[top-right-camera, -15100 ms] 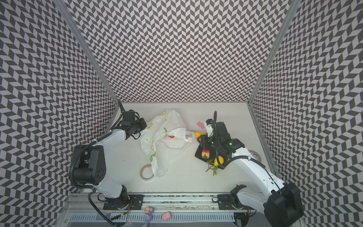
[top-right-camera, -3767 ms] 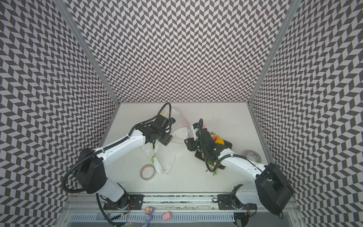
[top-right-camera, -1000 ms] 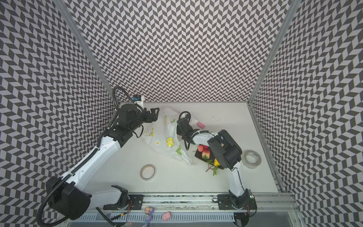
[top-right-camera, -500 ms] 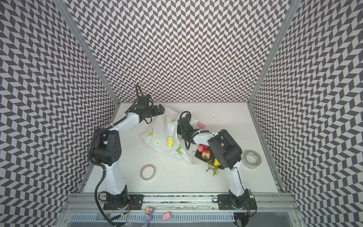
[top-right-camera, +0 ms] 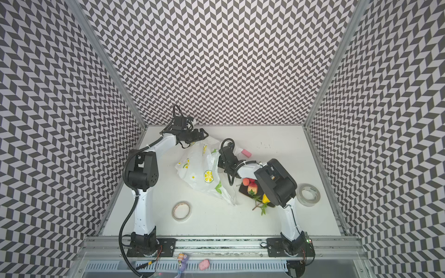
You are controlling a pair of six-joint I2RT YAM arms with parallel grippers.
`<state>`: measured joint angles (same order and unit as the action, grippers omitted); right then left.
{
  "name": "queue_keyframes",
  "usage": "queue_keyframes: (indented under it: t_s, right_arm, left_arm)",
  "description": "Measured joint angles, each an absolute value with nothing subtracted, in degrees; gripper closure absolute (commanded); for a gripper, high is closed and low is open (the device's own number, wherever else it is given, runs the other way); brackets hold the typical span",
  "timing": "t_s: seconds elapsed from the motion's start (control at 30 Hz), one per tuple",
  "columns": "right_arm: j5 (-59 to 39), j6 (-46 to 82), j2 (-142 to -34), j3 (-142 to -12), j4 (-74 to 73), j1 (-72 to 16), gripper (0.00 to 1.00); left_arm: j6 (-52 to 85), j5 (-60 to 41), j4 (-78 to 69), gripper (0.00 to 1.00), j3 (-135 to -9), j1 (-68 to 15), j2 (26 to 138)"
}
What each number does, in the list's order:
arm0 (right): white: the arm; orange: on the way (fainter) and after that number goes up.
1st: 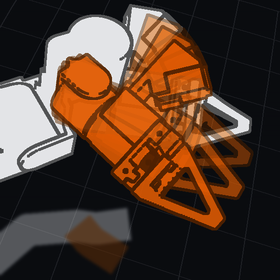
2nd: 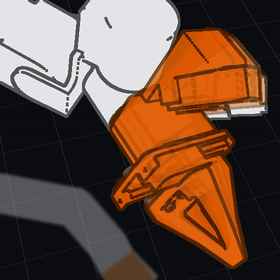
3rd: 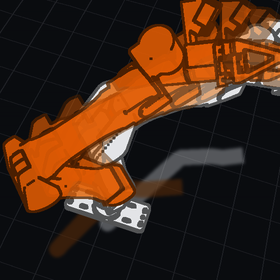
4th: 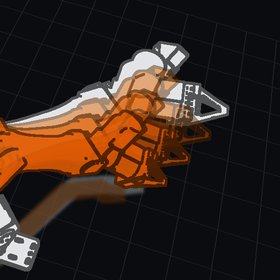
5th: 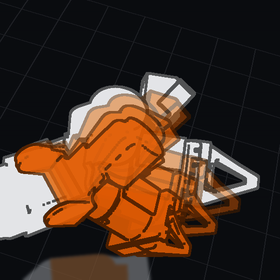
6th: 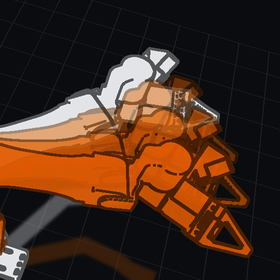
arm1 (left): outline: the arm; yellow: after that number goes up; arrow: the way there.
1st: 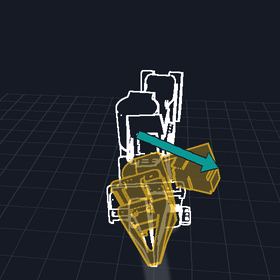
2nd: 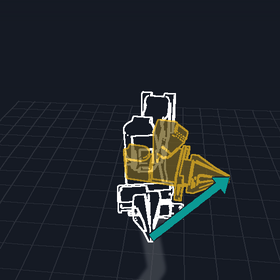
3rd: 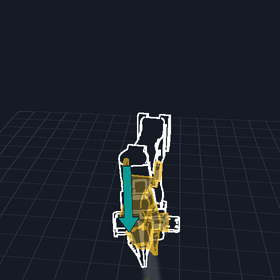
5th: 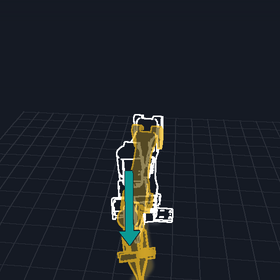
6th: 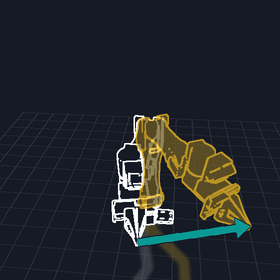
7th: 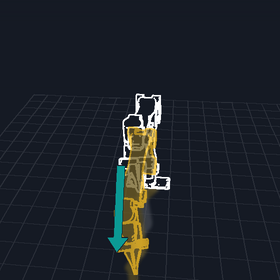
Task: Take the fake fruits out of the plastic bag
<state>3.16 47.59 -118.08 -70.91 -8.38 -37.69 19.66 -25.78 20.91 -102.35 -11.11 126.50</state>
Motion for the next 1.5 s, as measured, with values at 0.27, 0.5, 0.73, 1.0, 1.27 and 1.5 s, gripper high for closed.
queue_keyframes:
  t_s: [0.27, 0.5, 0.73, 1.0, 1.27, 1.5]
  right_arm:
    - [3.1, 47.3, -118.1, -70.7, -9.0, -37.7, 0.24]
    - [2.6, 46.2, -115.4, -68.4, -9.1, -37.6, 0.24]
    - [1.8, 42.8, -103.9, -59.6, -9.1, -36.6, 0.24]
    - [0.8, 38.9, -98.5, -53.7, -7.7, -36.4, 0.23]
    - [-1.6, 37.4, -98.5, -53.3, -6.7, -36.6, 0.23]
    - [-2.3, 35.3, -98.7, -55.4, -5.1, -36.6, 0.23]
  left_arm:
    - [17.7, -27.9, 22.4, 0.71, -102.3, -11.5, 126.5]
    - [14.5, -26.5, 20.6, 1.0, -101.5, -13.8, 124.3]
    - [7.2, -30.3, 10.0, 1.0, -88.1, -18.7, 107.0]
    - [-0.6, -39.2, 0.8, 1.0, -77.3, -19.4, 97.3]
    - [-3.6, -36.4, 2.8, 1.0, -79.1, -15.9, 103.5]
    - [-1.8, -26.9, 5.9, 0.69, -82.5, -14.1, 110.7]
